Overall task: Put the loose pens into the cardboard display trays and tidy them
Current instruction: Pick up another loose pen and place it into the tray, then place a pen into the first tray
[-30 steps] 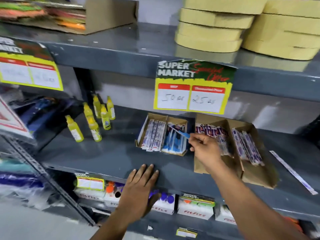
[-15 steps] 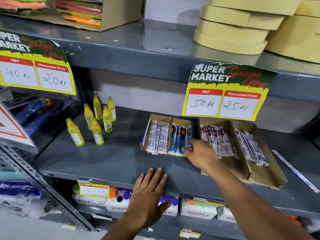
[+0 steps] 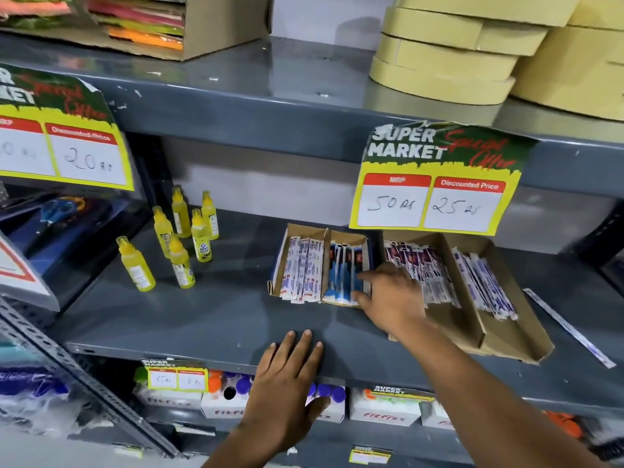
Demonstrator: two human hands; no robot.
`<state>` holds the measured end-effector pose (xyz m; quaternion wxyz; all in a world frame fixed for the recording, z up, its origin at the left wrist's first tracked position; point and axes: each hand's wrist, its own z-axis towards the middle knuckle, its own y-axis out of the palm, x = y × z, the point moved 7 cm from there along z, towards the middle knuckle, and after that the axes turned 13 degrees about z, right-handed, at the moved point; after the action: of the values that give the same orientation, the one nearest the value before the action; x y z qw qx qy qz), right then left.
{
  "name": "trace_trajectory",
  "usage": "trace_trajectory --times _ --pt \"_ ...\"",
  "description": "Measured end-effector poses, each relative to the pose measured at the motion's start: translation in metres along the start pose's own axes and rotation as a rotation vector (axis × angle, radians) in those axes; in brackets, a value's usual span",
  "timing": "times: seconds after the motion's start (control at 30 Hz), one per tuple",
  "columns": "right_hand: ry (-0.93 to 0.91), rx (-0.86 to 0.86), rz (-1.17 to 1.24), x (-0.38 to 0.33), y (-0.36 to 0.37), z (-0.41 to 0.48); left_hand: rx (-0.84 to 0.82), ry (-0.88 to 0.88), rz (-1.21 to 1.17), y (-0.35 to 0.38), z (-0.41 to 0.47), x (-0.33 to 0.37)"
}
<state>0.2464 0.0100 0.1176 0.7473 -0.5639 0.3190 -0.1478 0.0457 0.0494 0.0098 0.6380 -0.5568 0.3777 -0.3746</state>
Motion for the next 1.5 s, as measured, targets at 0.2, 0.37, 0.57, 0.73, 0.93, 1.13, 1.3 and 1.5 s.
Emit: trace_trajectory --times 0.2,0.37,0.57,0.73,0.93,1.13,1.3,1.5 --pt "0.119 0.269 0.378 0.089 -0.061 -0.021 0.117 -0.043 0.042 0.003 0.006 0.010" --pt "0.385 0.423 0.359 0.217 -0.104 -0.061 0.018 -0.171 0.038 0.002 0.017 0.024" --pt "0.872 0.229 0.085 0.340 -0.092 -0.117 -0.024 -0.223 0.062 -0.003 0.023 0.026" --pt "0.934 0.125 0.021 0.375 -0.089 -0.133 -0.025 -0.223 0.098 -0.003 0.022 0.024" --pt "0.858 0.194 -0.027 0.380 -0.102 -0.132 -0.044 -0.283 0.098 -0.002 0.021 0.029" --pt "0.519 0.503 0.610 0.336 -0.130 -0.118 -0.044 -0.303 0.119 -0.005 0.019 0.033" --pt "0.144 0.074 0.940 0.242 -0.124 -0.095 -0.077 -0.328 0.138 -0.010 0.019 0.038" --pt "0.030 -0.217 0.991 0.189 -0.118 -0.101 -0.116 -0.345 0.111 -0.014 0.018 0.041"
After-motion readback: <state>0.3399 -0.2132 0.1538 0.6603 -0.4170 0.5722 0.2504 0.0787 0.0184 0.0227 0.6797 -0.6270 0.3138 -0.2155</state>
